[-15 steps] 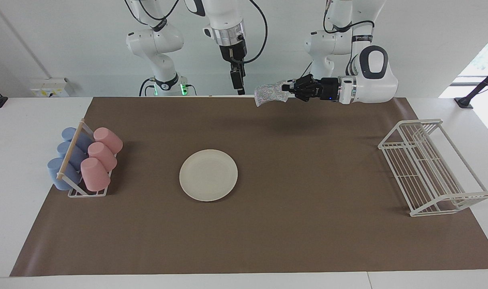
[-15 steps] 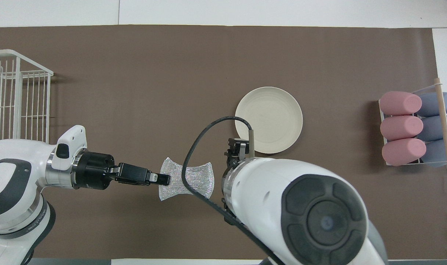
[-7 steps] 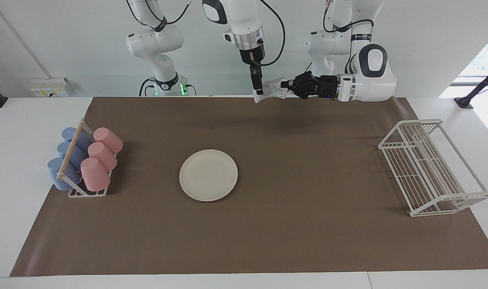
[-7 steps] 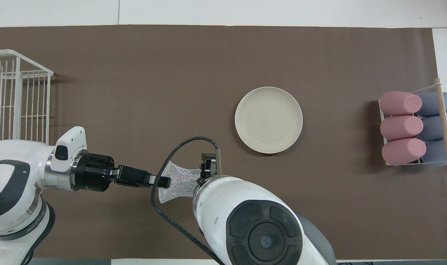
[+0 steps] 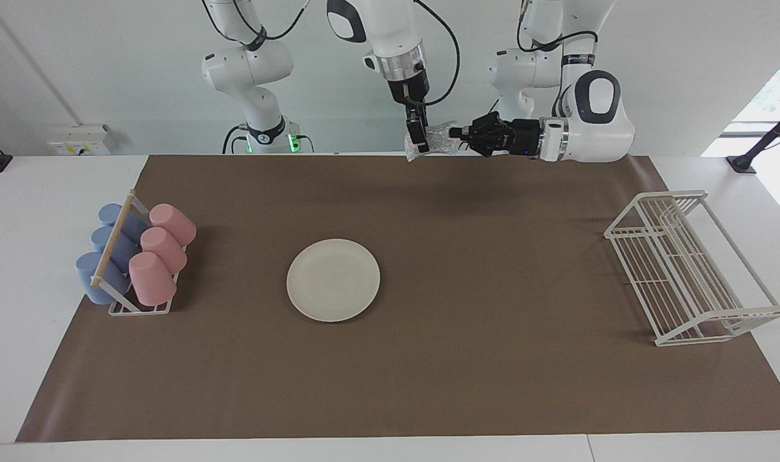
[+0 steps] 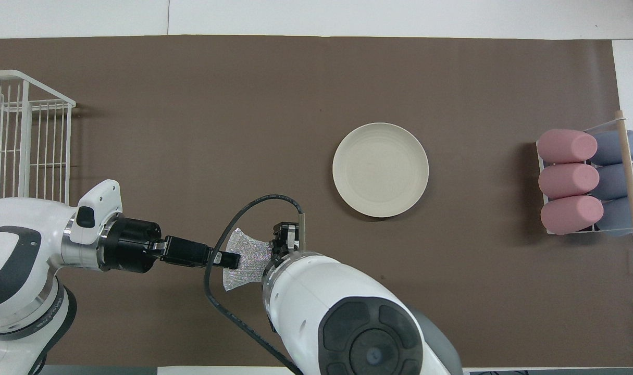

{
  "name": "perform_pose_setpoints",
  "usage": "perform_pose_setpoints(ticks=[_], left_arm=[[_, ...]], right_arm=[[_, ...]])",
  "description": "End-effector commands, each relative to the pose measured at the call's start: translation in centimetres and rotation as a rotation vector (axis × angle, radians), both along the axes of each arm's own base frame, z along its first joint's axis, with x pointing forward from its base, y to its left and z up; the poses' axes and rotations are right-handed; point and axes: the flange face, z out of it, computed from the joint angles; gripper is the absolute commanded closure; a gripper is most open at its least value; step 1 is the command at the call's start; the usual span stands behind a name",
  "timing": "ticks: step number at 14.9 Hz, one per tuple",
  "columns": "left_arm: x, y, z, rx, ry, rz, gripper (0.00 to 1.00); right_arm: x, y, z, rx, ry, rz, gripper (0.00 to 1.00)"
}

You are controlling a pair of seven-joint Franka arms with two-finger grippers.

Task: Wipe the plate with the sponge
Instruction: 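Grasp the scrubber with the right gripper while the left gripper releases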

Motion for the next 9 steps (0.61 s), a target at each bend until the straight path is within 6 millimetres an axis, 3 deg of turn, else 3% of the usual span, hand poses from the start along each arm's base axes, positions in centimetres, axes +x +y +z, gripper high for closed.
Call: perform_pose_setpoints(ticks=[1,8,9], left_arm=[[-0.69,0.37,0.39,-0.028,-0.008,0.006,1.00],[-0.53,0.36,0.49,-0.020,-0.011,-0.001,1.00],[-0.46,0.24,0.84,-0.012,-0.020,-0.008,0.85]], right_arm=[[-0.24,0.02,-0.23,0.015,-0.002,0.013,1.00],[-0.19,-0.14,-0.18,0.006,-0.015,0.063,1.00],[-0.02,-0.34,-0.27,0.003,-0.015,0.067,1.00]])
